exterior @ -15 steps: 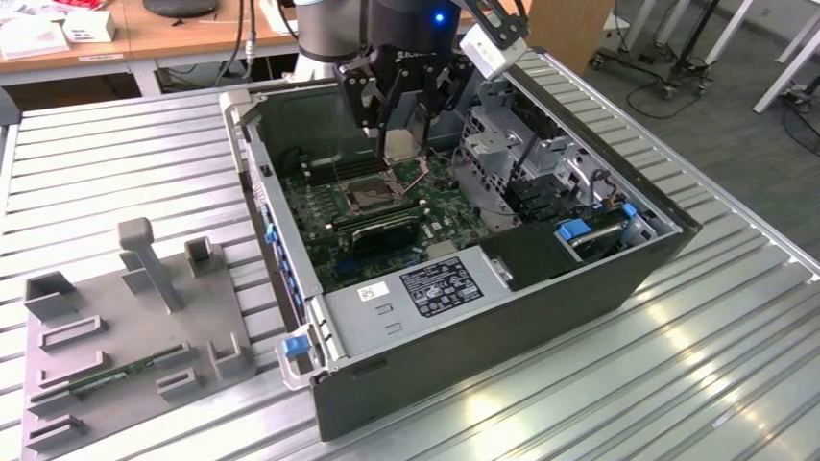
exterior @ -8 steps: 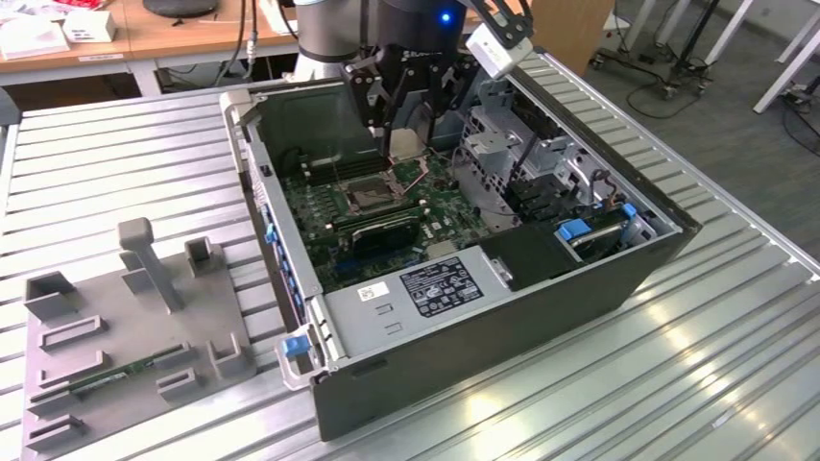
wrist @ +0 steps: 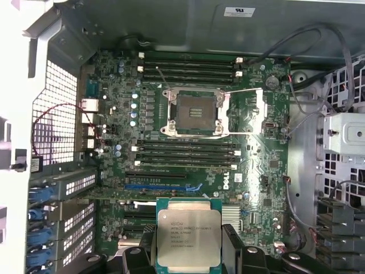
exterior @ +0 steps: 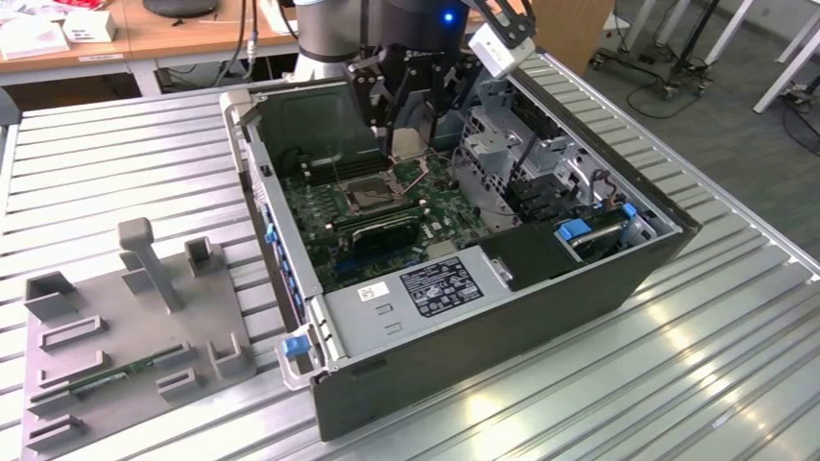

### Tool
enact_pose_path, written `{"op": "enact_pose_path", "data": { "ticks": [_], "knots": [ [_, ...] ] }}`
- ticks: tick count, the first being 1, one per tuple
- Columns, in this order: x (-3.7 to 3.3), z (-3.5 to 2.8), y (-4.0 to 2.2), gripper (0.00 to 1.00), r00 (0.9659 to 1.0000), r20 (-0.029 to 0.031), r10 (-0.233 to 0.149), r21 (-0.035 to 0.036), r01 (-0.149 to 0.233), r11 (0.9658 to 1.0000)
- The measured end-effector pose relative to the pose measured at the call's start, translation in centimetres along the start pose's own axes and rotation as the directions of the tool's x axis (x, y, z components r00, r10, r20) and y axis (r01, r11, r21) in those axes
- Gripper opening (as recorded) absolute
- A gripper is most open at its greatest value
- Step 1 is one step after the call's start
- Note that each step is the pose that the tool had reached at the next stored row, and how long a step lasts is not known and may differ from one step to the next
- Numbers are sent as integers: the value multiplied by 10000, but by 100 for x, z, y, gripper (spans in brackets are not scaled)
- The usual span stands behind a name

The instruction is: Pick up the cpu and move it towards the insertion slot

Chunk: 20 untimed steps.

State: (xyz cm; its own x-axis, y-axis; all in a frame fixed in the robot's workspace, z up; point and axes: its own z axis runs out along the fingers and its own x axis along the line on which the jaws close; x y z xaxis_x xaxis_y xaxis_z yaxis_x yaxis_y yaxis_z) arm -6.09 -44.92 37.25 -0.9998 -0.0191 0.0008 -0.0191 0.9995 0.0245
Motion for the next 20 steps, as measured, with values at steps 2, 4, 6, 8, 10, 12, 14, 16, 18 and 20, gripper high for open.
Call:
{"op": "enact_pose_path", "data": {
  "ticks": [2, 4, 6, 8, 10, 12, 14, 16, 18, 20],
  "knots": [
    [-16, 1, -1, 54, 10000, 0, 0, -1, 0, 10000],
    [-21, 1, -1, 54, 10000, 0, 1, 0, -1, 10000],
    [-24, 0, -1, 54, 10000, 0, 0, 0, 0, 10000],
    [-26, 1, 2, 54, 10000, 1, -1, -4, 1, 10000],
    [-25, 1, 5, 54, 10000, 0, 0, -4, 0, 10000],
    [-25, 2, 8, 54, 10000, 0, 0, -8, 0, 10000],
    [-25, 2, 13, 54, 10000, 0, 0, -10, 0, 10000],
    [-25, 3, 17, 54, 10000, 1, 0, -13, 0, 10000],
    [-25, 4, 23, 54, 10000, 1, 1, -15, -1, 10000],
    [-26, 5, 28, 54, 10000, 1, 0, -20, 0, 10000]
  ]
}}
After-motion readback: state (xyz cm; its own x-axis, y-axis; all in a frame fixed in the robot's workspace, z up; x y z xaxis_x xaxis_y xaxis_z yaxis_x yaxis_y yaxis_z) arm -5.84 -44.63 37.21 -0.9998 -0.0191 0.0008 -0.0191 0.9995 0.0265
